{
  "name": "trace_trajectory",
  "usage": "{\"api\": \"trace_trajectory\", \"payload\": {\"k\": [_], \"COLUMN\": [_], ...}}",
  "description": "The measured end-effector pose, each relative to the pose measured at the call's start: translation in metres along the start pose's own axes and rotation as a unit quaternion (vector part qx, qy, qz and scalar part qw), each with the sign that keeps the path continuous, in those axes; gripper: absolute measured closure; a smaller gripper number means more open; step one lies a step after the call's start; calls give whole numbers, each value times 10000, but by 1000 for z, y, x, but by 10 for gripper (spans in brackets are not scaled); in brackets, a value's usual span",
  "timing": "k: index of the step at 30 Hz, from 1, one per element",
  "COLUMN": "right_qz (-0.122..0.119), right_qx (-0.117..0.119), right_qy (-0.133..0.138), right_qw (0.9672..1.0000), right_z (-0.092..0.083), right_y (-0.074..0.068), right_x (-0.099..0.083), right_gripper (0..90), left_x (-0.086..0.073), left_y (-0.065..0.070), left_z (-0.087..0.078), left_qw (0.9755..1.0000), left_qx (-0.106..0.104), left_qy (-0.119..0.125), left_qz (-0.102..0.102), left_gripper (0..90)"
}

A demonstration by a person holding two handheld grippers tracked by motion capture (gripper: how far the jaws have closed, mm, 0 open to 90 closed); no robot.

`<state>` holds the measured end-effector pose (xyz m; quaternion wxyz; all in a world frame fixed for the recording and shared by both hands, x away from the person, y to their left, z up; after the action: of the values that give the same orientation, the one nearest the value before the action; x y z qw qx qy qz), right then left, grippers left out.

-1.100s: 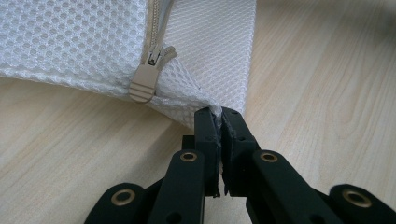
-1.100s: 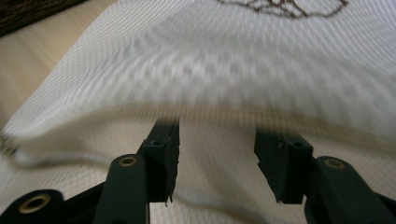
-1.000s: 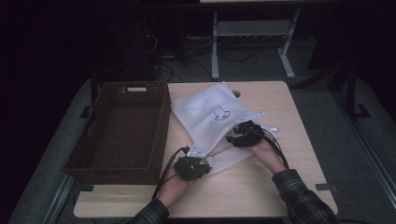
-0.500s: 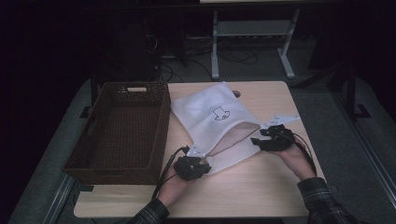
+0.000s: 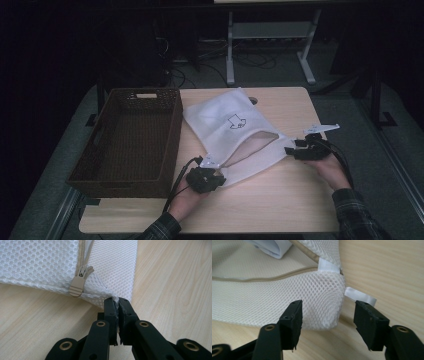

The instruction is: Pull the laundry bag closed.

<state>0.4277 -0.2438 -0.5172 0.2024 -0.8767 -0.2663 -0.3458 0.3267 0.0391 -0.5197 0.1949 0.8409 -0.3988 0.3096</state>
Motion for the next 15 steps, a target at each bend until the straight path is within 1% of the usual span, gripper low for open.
{"api": "trace_trajectory", "payload": {"k": [1,2,3,4,5,6,8,9,10,11,15], "right_qz": [8,3,-13,-53,-122,-150,-215,-259,-308,-353,-376], "right_qx": [15,23,44,53,27,54,110,137,137,133,103], "right_qy": [-37,-47,-81,-106,-139,-191,-251,-288,-321,-328,-326], "right_qw": [10000,10000,10000,9999,9998,9997,9994,9992,9989,9987,9987], "right_z": [2,4,5,5,5,5,4,3,2,0,-5], "right_y": [1,1,1,0,0,-3,-7,-10,-13,-16,-25], "right_x": [-1,-2,-2,-3,-4,-5,-7,-8,-9,-10,-12], "right_gripper": [476,556,605,676,732,762,805,815,823,827,831], "left_x": [0,-1,-1,-1,-1,-1,-2,-3,-3,-3,-3], "left_y": [0,-1,-1,-2,-3,-4,-7,-8,-10,-11,-15], "left_z": [0,0,0,0,0,0,-1,-1,-2,-2,-3], "left_qw": [10000,10000,10000,10000,10000,10000,9999,9999,9998,9998,9998], "left_qx": [7,15,17,33,55,73,137,159,173,172,172], "left_qy": [-3,-14,-10,-13,-14,-24,-32,-51,-41,-39,-10], "left_qz": [1,4,-6,-10,-24,-14,-7,17,-8,-20,-86], "left_gripper": [861,861,861,861,861,861,861,861,860,860,859]}}
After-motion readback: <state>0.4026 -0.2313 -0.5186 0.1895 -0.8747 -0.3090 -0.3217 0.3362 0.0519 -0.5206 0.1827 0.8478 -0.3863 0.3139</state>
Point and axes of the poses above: each handheld gripper's, and its own axes: z roughly forward along the jaws, x roughly out of its top, y roughly to its right, the point moved 9 cm from there along z, roughly forward along the jaws, and after that the axes turned 5 degrees about x, right-handed, at the moved point
